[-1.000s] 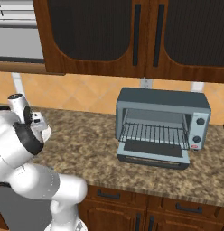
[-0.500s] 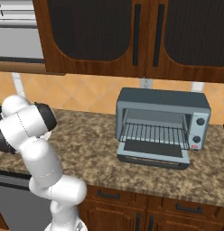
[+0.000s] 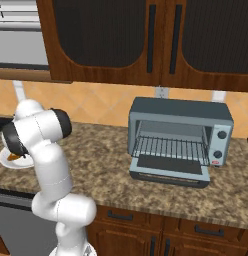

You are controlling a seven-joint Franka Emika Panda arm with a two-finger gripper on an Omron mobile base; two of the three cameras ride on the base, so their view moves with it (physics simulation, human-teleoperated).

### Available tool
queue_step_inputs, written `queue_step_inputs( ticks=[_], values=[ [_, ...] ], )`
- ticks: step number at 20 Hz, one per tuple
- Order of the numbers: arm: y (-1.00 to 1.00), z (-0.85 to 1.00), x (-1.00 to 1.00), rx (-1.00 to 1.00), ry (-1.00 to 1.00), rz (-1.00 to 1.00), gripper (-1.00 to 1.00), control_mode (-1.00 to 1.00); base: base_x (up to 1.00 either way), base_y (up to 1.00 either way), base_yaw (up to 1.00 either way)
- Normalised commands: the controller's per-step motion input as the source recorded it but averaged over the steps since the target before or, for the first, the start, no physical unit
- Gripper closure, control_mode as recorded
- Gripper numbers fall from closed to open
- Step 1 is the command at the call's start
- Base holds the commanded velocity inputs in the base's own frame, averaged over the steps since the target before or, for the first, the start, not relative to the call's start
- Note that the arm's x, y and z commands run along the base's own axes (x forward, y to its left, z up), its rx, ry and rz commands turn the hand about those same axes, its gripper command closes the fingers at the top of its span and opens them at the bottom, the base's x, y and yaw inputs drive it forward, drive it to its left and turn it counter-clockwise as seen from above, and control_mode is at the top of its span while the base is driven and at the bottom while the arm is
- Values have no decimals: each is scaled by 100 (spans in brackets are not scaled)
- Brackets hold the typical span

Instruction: Pick up the kebab skewer and baguette bread, and place them inside the toaster oven. Close the toaster oven door and start by setting the timer.

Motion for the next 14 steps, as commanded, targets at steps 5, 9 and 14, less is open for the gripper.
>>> queue_step_inputs(
  ticks=[5, 9, 14],
  values=[
    [0, -17, 7, 0, 0, 0, 100, -100, 0, 0, 0],
    [-1, -13, 6, 0, 1, 1, 100, -100, 0, 0, 0],
    [-63, 86, -30, 7, 2, 1, 100, -100, 0, 0, 0]
  ],
)
